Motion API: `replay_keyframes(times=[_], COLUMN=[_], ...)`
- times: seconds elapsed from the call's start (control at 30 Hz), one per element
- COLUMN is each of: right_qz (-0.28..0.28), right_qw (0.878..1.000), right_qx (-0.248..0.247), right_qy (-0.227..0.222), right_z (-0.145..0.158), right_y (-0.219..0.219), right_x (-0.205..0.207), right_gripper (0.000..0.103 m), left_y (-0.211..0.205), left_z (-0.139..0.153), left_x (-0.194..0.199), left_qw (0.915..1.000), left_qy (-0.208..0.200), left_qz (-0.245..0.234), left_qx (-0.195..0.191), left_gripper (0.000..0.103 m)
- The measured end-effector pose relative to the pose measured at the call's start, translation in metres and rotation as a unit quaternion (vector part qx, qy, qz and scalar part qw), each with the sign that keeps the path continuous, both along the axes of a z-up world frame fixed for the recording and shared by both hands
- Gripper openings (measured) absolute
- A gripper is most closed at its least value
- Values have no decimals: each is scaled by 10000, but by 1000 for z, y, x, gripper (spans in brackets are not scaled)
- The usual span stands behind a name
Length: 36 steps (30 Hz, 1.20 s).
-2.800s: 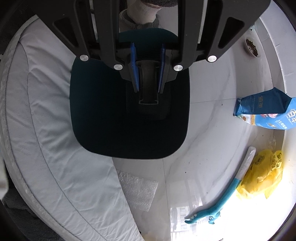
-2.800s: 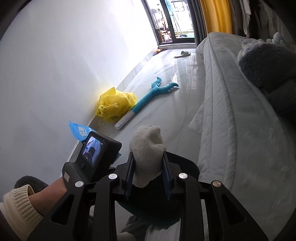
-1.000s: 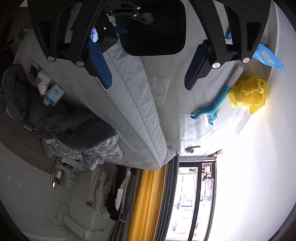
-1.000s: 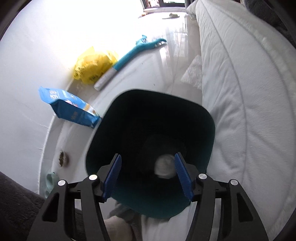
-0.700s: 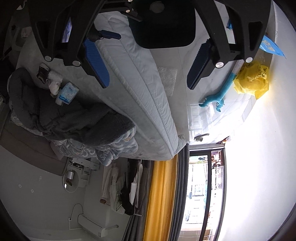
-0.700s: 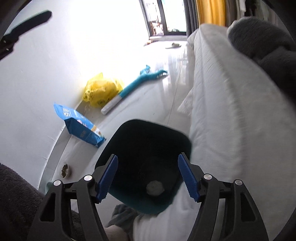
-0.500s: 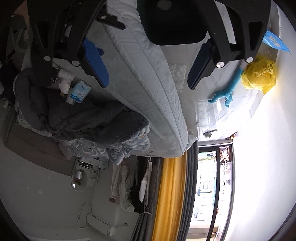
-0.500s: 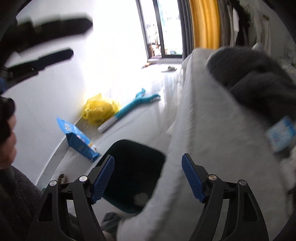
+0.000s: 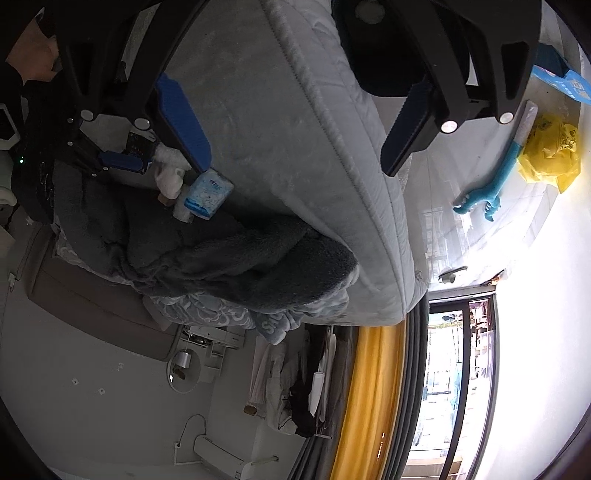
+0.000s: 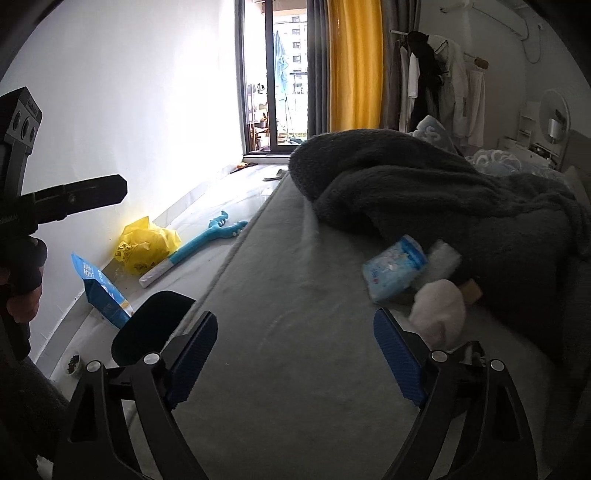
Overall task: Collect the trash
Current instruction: 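Grasp the black snack bag with the right tool while the left tool reaches the bubble-wrap roll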
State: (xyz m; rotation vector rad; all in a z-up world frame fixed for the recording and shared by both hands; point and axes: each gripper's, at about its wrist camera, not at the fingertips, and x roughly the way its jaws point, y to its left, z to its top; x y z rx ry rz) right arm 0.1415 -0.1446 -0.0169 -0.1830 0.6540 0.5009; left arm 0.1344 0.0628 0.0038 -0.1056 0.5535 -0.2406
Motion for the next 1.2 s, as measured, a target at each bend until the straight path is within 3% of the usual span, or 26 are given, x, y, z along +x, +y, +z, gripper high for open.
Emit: replay_keyframes(times=[0.3, 0.87, 1.2], right_qz=[-100, -261, -401], right_qw=[9994, 9967, 9967], right_qx=[-332, -659, -438], right_qy=[-76, 391, 554], right_z=[-2, -42, -52], right_y=[-50, -96, -107], right_x=[2, 32, 45], right_gripper=[96, 100, 100], left_y=[-37, -98, -129], left_z=[-7, -44, -60], left_x=[33, 79, 94], left_qw=[9991, 9934, 9864], left_qy=[16, 493, 710], left_qz=[-432, -1023, -1450], left_qx=[-4, -187, -309], left_gripper=[95, 95, 95])
